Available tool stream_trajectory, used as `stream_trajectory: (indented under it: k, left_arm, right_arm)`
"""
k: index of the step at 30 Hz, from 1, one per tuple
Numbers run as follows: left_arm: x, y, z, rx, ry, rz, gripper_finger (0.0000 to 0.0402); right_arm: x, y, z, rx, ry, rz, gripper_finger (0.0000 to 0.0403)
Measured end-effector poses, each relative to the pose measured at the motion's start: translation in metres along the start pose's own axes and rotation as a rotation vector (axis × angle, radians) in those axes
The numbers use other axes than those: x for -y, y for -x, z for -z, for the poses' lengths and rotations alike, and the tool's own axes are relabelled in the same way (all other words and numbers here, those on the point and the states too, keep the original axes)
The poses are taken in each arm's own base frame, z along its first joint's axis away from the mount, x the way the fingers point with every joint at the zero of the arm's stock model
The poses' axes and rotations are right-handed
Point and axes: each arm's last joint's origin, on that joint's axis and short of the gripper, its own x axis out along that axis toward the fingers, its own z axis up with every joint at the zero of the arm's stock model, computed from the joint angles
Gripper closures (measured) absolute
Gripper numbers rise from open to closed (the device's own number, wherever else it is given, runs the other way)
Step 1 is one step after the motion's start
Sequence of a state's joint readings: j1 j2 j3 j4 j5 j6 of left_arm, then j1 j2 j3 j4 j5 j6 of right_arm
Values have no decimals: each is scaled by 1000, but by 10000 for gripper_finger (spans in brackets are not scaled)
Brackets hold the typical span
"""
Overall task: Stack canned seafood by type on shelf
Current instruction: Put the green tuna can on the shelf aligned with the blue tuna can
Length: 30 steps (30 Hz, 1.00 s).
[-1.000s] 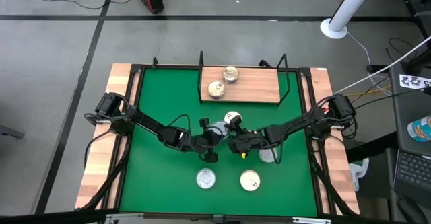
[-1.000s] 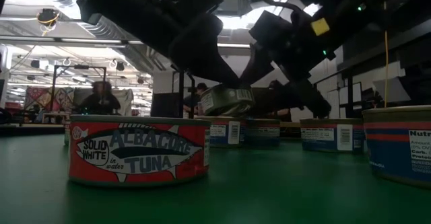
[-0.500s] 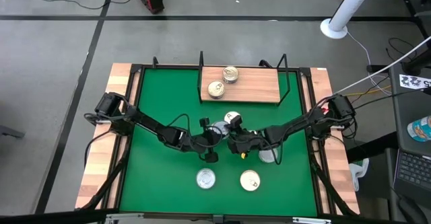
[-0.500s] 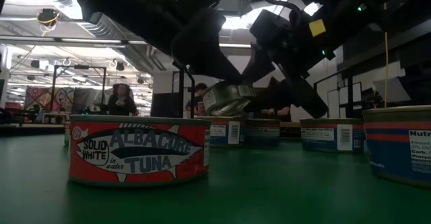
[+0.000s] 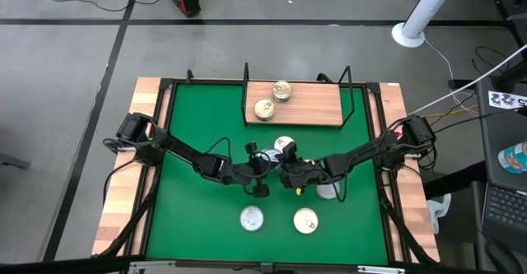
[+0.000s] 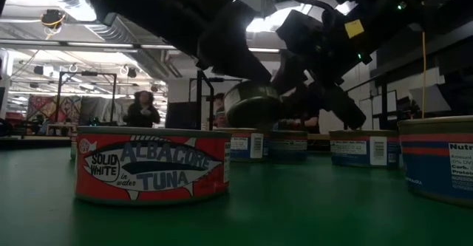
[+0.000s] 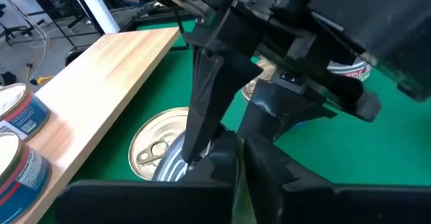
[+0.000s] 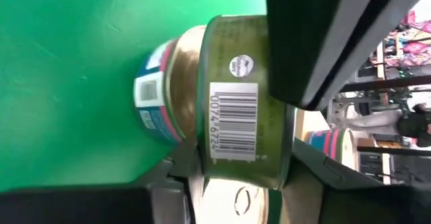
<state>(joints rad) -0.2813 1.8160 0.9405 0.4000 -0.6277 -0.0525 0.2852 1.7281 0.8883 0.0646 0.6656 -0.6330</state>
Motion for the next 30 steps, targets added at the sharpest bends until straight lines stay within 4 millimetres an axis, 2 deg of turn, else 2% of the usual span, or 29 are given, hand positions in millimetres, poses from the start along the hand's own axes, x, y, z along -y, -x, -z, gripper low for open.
stream_trajectory:
  k: [6,10,18,25,30]
  left_arm:
    - [-3,10,-18,52,-13,31,301]
    - [-10,21,-32,91,-44,22,277]
    - [-25,45,-55,136,-43,11,270]
    - [-29,51,-56,111,-51,1,270]
    - [-29,51,-54,90,-58,2,270]
  right_arm:
    - [15,13,2,-18,-33,37,266]
    - [23,25,6,-26,-58,25,265]
    - [36,45,18,-98,-82,29,265]
    - [47,64,33,-209,-78,82,265]
    - [62,64,50,-285,-101,95,265]
